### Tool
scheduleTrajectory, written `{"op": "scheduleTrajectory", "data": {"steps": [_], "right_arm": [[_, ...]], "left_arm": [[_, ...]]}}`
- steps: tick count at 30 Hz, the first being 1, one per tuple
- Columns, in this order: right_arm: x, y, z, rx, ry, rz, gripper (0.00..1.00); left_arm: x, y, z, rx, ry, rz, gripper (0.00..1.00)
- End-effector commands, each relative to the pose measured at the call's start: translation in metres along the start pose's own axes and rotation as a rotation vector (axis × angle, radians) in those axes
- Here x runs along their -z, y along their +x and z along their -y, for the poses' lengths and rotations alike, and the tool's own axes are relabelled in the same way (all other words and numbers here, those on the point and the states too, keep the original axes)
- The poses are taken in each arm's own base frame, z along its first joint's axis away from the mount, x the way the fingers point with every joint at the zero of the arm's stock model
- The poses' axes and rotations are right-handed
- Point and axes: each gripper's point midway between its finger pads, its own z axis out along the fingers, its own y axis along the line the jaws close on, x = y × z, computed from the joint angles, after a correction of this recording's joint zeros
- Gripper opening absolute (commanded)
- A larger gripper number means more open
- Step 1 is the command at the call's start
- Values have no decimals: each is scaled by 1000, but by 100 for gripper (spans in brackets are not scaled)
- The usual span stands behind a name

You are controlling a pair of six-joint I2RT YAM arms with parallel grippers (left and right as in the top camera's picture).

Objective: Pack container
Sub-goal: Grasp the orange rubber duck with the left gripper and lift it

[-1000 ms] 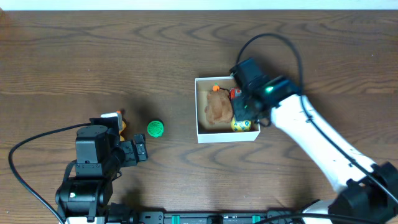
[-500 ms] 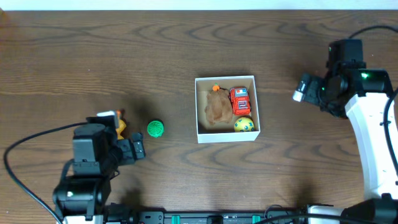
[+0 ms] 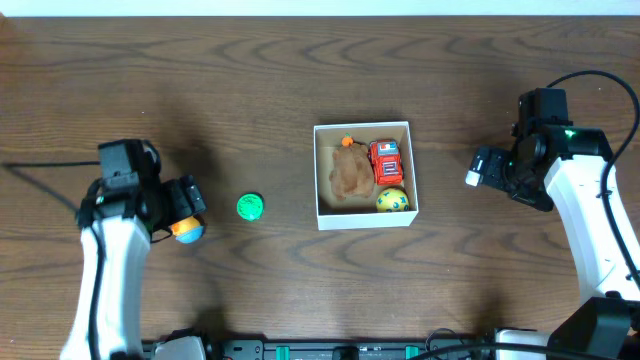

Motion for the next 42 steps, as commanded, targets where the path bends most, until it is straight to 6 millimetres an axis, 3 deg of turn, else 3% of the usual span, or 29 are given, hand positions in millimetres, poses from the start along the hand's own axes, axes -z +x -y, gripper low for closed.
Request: {"op": "scheduleTrajectory", "data": {"steps": [1, 8, 10, 15, 22, 26, 28, 35, 37, 42], "right_arm": [[-2, 1, 1, 13, -3, -6, 99], [-2, 1, 1, 22, -3, -7, 99], [-2, 1, 1, 26, -3, -7, 99], [-1, 1, 1, 28, -2, -8, 99], [-1, 2, 1, 28, -2, -10, 99], [-1, 2, 1, 28, -2, -10, 99], [-1, 2, 1, 28, -2, -10, 99], [-1, 2, 1, 28, -1, -11, 99], [-1, 2, 1, 28, -1, -11, 99], [-1, 1, 1, 28, -2, -9, 99]], "left_arm": [[-23, 2, -4, 14, -25, -58, 98], [-57, 13, -7, 15, -46, -157, 99], [-60, 15, -8, 15, -49, -170, 82], [-61, 15, -8, 16, -49, -170, 50], [-60, 11, -7, 15, -45, -153, 38], [-53, 4, -3, 8, -37, -123, 14], [-45, -2, 0, 2, -29, -91, 6], [1, -24, 23, -50, 24, 50, 6], [24, -29, 40, -91, 66, 104, 6], [87, -31, 109, -284, 242, 260, 6]]}}
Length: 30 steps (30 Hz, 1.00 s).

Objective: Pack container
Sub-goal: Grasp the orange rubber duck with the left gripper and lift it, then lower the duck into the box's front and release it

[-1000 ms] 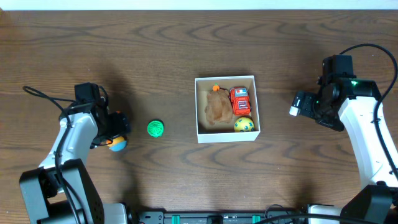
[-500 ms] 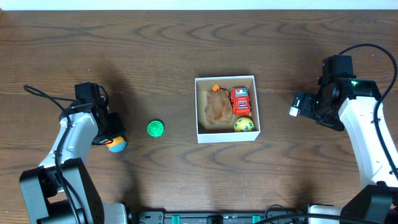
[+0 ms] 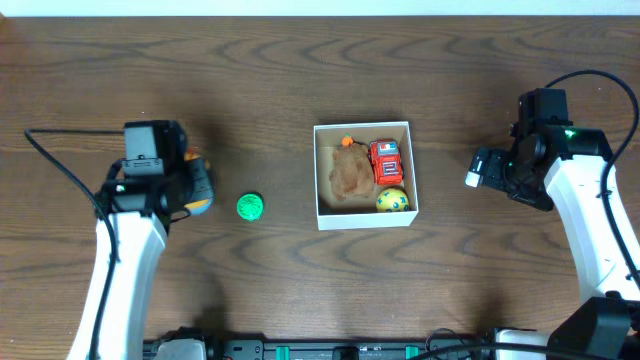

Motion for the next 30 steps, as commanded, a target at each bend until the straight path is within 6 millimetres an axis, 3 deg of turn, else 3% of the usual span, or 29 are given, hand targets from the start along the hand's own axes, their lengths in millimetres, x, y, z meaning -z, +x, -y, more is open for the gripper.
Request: {"op": "scheduleTrajectory", "data": {"steps": [1, 4, 8, 15, 21, 30], "right_arm": [[-1, 1, 1, 6, 0, -6, 99], [-1, 1, 1, 7, 0, -6, 99], [-1, 1, 1, 7, 0, -7, 99], [-1, 1, 1, 7, 0, -7, 99], [-1, 1, 1, 7, 0, -7, 99], [-1, 2, 2, 11, 1, -10, 99]], "left_arm": [[41, -19, 56, -153, 138, 125, 6], [60, -13, 108, -353, 242, 184, 6], [70, 10, 166, -566, 358, 208, 6], [57, 52, 237, -818, 477, 186, 6], [29, 70, 263, -876, 496, 145, 6], [-18, 94, 259, -900, 440, 11, 7]]}}
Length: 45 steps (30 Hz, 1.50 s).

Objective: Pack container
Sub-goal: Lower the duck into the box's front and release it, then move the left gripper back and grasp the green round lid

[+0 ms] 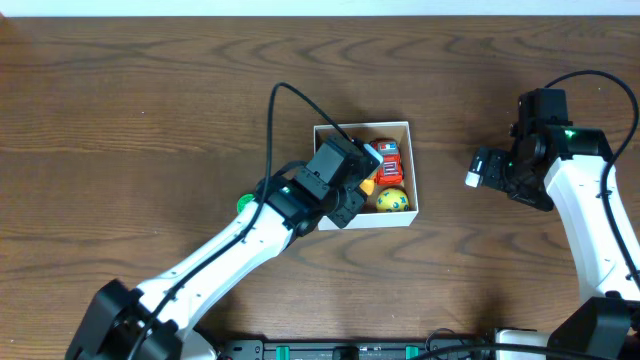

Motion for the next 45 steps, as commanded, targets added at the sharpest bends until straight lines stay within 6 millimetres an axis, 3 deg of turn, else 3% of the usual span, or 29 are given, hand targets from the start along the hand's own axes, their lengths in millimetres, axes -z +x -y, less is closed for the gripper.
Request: {"op": "scheduleTrajectory", "data": {"steps": [1, 4, 6, 8, 13, 16, 19, 24, 29, 33, 37, 45], "right_arm": [[-1, 2, 2, 11, 1, -10, 99], [-1, 2, 2, 12, 2, -12, 99], [-1, 2, 2, 15, 2, -12, 99], [-1, 2, 2, 15, 2, -12, 99], [-1, 2, 2, 18, 2, -11, 99], [-1, 2, 2, 18, 5, -9, 99], [-1, 1, 2, 18, 5, -8, 99], [-1, 1, 2, 18, 4, -6, 99], [-1, 1, 2, 18, 3, -5, 99], [-1, 1, 2, 17, 3, -5, 99], [-2, 1, 2, 17, 4, -7, 99], [-2, 1, 2, 18, 4, -8, 99]], "left_arm": [[-4, -2, -1, -13, -4, -4, 17], [-5, -1, -2, -13, -7, -8, 43], [-5, -2, -2, -13, -7, -6, 80], [-3, -2, -1, -13, -7, -5, 100], [12, -10, -1, -3, -13, 34, 98], [30, -16, -11, 28, -77, 72, 98], [57, -15, -35, 100, -208, 103, 98], [109, 4, -82, 364, -364, 147, 98], [142, 51, -140, 778, -484, 138, 98], [132, 83, -162, 927, -486, 50, 98], [104, 107, -174, 986, -484, -77, 98], [39, 149, -167, 1024, -426, -349, 98]]}}
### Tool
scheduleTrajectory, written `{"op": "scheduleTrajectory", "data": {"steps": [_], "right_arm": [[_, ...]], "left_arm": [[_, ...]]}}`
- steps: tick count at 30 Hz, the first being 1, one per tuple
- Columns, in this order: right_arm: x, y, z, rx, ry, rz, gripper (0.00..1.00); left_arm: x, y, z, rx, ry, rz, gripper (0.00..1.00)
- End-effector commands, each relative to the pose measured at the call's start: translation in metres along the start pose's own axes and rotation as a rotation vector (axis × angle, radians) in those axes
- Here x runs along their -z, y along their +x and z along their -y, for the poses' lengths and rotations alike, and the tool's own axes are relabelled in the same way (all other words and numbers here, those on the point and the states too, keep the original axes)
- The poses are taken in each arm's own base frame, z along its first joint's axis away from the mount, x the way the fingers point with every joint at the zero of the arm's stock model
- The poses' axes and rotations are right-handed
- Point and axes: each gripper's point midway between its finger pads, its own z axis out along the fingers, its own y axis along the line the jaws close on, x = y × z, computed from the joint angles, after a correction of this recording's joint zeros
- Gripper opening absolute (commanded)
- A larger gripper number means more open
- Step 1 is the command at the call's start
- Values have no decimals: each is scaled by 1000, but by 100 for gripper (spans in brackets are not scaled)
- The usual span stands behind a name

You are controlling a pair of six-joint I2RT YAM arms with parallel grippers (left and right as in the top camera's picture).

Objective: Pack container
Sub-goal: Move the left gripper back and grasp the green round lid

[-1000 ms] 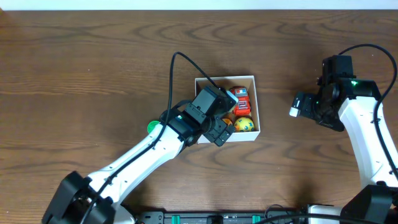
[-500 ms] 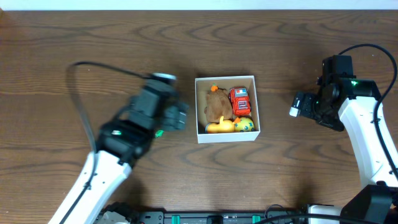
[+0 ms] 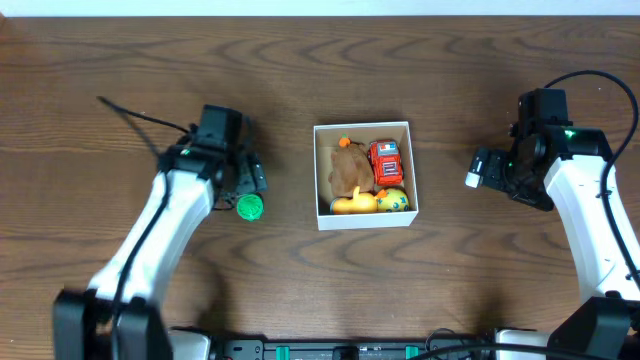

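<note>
A white box (image 3: 320, 175) stands mid-table. It holds a brown plush (image 3: 347, 172), a red toy truck (image 3: 385, 161), a yellow-green ball (image 3: 394, 200) and a yellow-orange toy (image 3: 351, 205) along its near wall. A small green toy (image 3: 249, 207) lies on the table left of the box. My left gripper (image 3: 250, 180) hovers just above the green toy, open and empty. My right gripper (image 3: 478, 168) is off to the right of the box, pointing left; its jaw state does not show.
The dark wooden table (image 3: 320, 290) carries only the box and the green toy. A black cable (image 3: 140, 117) trails behind the left arm. The right arm (image 3: 585, 215) stands at the right edge.
My left gripper was over the box's near left corner with the yellow-orange toy. Now that toy lies in the box, and the gripper is open by the green toy. The right arm has not moved.
My left gripper was at the far left of the table, shut on the yellow-orange toy. Then it held the toy slightly further in, then over the box. Now the toy lies in the box and the gripper is back left, above the green toy.
</note>
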Motion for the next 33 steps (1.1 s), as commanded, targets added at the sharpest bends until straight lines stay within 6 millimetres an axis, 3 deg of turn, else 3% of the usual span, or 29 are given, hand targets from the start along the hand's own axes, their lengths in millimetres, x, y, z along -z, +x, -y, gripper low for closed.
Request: {"op": "scheduleTrajectory", "data": {"steps": [1, 9, 16, 24, 33], "right_arm": [[-2, 1, 2, 10, 3, -7, 99], [-2, 1, 2, 11, 4, -8, 99], [-2, 1, 2, 11, 4, -8, 99], [-2, 1, 2, 11, 4, -8, 99], [-2, 2, 2, 11, 4, -8, 99]], "left_arm": [[-27, 18, 1, 9, -12, -116, 98], [-69, 37, 10, -4, 1, -249, 98], [-72, 40, 9, -4, -7, -266, 99], [-71, 44, 7, -5, -14, -280, 67], [-69, 48, 5, -5, -23, -297, 47]]}}
